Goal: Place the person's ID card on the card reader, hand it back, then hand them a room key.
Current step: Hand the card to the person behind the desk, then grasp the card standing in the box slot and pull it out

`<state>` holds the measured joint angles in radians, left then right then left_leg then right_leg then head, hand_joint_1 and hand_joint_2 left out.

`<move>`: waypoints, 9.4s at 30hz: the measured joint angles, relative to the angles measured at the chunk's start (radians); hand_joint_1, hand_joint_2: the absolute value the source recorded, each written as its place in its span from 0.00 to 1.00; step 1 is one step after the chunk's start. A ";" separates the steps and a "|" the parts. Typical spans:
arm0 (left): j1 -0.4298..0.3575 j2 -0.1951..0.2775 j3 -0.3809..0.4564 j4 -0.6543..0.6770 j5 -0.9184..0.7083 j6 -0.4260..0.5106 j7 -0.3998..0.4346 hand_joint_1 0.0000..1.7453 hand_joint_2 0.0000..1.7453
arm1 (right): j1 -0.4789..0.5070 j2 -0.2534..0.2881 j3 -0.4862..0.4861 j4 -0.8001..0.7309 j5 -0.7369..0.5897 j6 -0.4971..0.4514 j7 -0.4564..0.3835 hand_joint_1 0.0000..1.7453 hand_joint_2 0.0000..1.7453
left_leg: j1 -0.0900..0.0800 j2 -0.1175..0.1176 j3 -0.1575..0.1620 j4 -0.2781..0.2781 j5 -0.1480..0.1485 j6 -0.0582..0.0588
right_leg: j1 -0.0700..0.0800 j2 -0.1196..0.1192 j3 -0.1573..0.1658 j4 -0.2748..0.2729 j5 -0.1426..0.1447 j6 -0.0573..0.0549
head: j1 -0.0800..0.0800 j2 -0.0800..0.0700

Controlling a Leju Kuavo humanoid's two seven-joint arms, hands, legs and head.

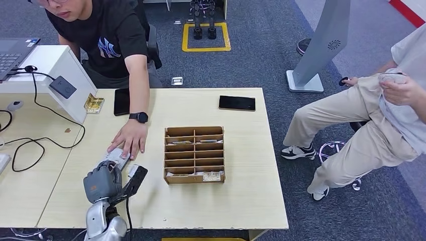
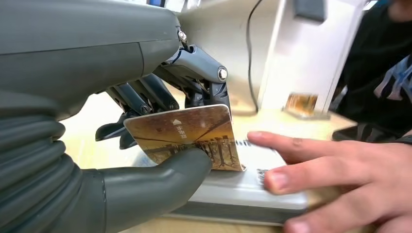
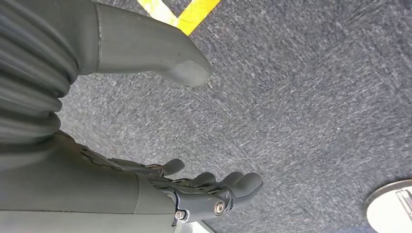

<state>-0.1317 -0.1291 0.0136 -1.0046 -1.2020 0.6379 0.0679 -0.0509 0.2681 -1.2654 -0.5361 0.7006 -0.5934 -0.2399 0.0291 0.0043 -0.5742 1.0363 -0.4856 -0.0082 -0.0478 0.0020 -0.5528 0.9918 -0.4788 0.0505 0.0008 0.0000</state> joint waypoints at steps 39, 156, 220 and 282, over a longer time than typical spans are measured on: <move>-0.163 0.066 -0.233 -0.372 0.267 0.026 -0.030 1.00 1.00 | -0.001 0.026 -0.021 -0.021 0.022 -0.011 -0.023 0.00 1.00 | 0.000 0.000 -0.008 0.000 0.004 0.000 | 0.001 0.001 -0.008 0.000 0.004 -0.001 | -0.001 0.000; 0.094 0.109 -0.552 -0.683 0.801 -0.157 -0.614 0.00 1.00 | 0.000 0.032 -0.017 -0.027 -0.029 0.011 -0.050 0.00 1.00 | 0.000 0.000 -0.010 0.000 0.004 0.000 | 0.001 0.001 -0.011 0.000 0.003 -0.001 | -0.001 0.000; -0.040 0.226 -0.748 -0.241 -0.124 -0.154 -0.062 0.00 1.00 | 0.002 0.024 -0.019 -0.015 0.022 0.049 -0.064 0.00 1.00 | 0.000 0.001 -0.010 0.000 0.004 0.000 | 0.001 0.001 -0.011 0.000 0.004 -0.002 | -0.001 0.000; -0.038 0.206 -0.748 -0.242 0.047 -0.169 -0.163 1.00 1.00 | 0.005 0.024 -0.019 -0.020 0.056 0.060 -0.051 0.00 1.00 | 0.000 0.000 -0.010 0.000 0.004 0.000 | 0.001 0.001 -0.010 0.000 0.004 -0.002 | -0.001 0.000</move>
<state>-0.1697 0.0772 -0.7347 -1.2466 -1.1548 0.4687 -0.0952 -0.0457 0.2918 -1.2844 -0.5562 0.7565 -0.5333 -0.2911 0.0295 0.0044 -0.5840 1.0366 -0.4817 -0.0084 -0.0473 0.0030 -0.5632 0.9921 -0.4752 0.0488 0.0000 0.0000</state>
